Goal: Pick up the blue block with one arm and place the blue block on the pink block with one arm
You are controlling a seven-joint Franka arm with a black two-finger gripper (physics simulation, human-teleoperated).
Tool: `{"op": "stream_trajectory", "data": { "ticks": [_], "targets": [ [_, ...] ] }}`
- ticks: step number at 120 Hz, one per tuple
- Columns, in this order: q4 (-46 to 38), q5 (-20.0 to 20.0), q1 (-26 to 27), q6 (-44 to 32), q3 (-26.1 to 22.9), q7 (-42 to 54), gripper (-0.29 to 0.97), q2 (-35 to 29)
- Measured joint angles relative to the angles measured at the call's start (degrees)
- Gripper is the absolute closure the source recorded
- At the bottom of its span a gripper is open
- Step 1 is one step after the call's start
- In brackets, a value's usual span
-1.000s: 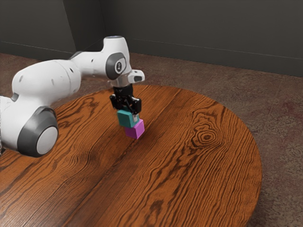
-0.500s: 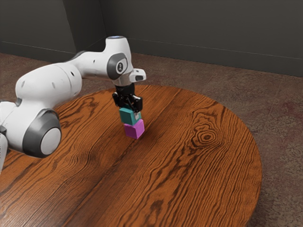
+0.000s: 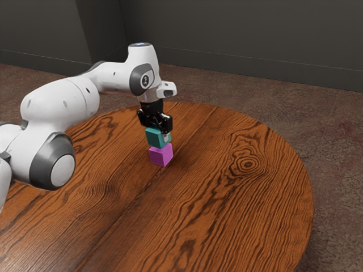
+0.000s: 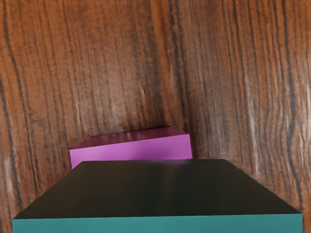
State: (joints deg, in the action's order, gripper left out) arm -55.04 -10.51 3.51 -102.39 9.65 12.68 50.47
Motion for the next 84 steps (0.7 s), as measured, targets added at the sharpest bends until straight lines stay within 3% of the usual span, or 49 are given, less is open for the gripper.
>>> {"op": "stream_trajectory", "data": {
  "ticks": [40,60,84],
  "targets": [
    [0.0,0.0,-0.1,-0.1,0.0,0.3,0.30,0.9],
    [0.2,-0.1,-0.1,0.0,0.1,0.5,0.15,1.0],
    [0.9,-0.2,0.0,0.4,0.4,0.6,0.07,-0.2]
  ]
}}
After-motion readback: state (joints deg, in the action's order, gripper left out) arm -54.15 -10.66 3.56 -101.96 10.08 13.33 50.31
